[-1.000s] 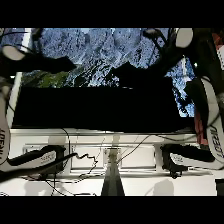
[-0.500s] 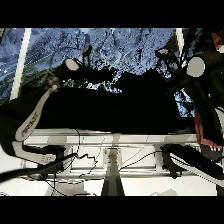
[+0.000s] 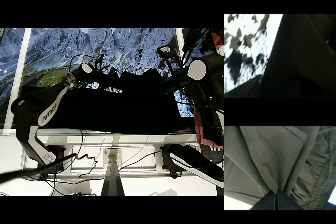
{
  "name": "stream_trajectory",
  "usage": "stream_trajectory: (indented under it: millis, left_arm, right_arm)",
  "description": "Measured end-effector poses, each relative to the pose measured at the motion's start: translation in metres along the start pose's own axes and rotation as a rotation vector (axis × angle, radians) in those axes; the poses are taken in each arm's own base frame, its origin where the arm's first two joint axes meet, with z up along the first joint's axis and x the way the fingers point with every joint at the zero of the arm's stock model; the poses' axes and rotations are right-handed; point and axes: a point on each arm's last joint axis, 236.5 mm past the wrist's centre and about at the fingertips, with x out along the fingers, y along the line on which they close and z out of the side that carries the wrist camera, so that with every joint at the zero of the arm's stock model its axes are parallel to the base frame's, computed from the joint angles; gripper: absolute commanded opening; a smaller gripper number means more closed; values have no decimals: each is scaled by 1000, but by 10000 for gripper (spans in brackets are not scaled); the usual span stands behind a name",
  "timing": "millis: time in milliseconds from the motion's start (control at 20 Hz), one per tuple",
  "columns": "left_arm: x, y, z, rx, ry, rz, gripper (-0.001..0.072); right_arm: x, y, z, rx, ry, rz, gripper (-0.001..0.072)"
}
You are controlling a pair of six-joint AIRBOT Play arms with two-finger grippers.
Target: Fold the clothes and pants, and hang the long-sleeved shirts on hangers.
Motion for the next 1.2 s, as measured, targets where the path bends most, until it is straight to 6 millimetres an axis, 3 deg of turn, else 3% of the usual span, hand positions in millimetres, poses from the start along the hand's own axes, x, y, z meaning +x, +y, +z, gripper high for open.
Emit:
stream_trajectory:
  millis: [100,300,400,550,750,800,850,900,1000,1100,1150,1200]
  left_arm:
    - [4,-2,6,8,-22,1,4]
    - [3,-6,22,63,-71,3,9]
    - [-10,-14,36,116,-111,-5,8]
    - [-57,-33,68,228,-211,-6,8]
    - [-158,-55,106,456,-376,107,10]
    - [-183,-62,112,510,-416,142,10]
    - [-208,-68,115,569,-452,181,11]
    - [-231,-75,117,615,-487,214,44]
    - [-270,-90,118,697,-553,270,285]
    - [-300,-103,116,747,-605,304,313]
    - [-308,-106,115,763,-619,317,406]
    - [-315,-107,115,777,-627,334,552]
  right_arm:
    - [0,1,1,1,-3,3,12]
    - [0,2,2,2,-10,7,13]
    - [0,1,11,2,-48,2,13]
    - [-5,-5,51,0,-215,-22,13]
    - [-24,-14,125,-2,-527,-57,16]
    - [-26,-15,139,-2,-582,-63,199]
    - [-25,-17,152,-1,-624,-66,543]
    - [-20,-18,160,-1,-642,-69,712]
    - [-6,-20,172,6,-654,-70,700]
    - [11,-23,175,27,-635,-64,699]
    - [17,-24,176,37,-625,-64,698]
    - [23,-27,174,47,-609,-64,697]
